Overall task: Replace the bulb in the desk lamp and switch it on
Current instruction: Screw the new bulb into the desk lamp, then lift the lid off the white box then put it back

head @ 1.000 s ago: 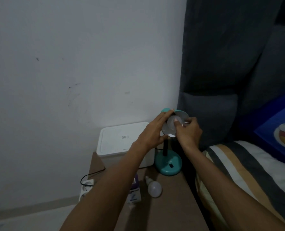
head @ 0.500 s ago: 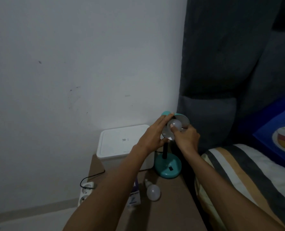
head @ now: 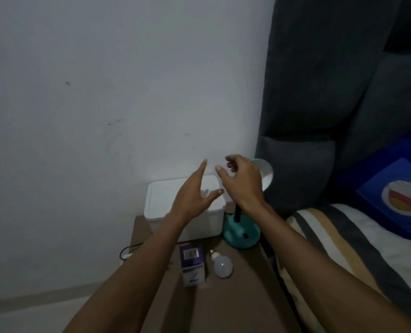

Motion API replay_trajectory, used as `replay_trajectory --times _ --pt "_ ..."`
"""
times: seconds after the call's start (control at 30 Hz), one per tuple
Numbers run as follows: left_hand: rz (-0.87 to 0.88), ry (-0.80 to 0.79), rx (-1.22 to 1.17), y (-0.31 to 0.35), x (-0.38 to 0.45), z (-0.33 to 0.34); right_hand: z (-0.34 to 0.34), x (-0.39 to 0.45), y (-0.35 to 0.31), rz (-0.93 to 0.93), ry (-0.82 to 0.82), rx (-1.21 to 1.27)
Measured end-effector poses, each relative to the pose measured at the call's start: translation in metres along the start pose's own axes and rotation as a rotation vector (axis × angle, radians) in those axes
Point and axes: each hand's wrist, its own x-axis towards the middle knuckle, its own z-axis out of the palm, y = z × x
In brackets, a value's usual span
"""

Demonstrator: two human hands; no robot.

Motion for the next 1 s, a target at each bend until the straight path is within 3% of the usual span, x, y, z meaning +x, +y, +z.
replay_trajectory --times 0.1,0.37,0.53,0.73,1.0 --pt "-0.142 0.081 0.044 -0.037 -0.021 -0.016 0.034 -0.012 0.004 0.011 -0.121 -0.016" --pt "-0.415 0.102 0.081 -0.118 -0.052 -0.034 0.089 -0.024 0.063 0.195 -0.403 -0.230" --pt "-0.377 0.108 -0.024 -0.136 -0.050 -0.034 0.105 -0.016 0.093 0.267 -0.496 -0.203" --pt "-0.262 0.042 -0.093 -0.148 -0.049 -0.042 0.111 -0.012 0.105 0.220 -0.548 -0.179" --pt "-0.256 0.092 -0.109 -0.145 -0.051 -0.041 0.106 -0.013 0.097 0.166 -0.479 -0.158"
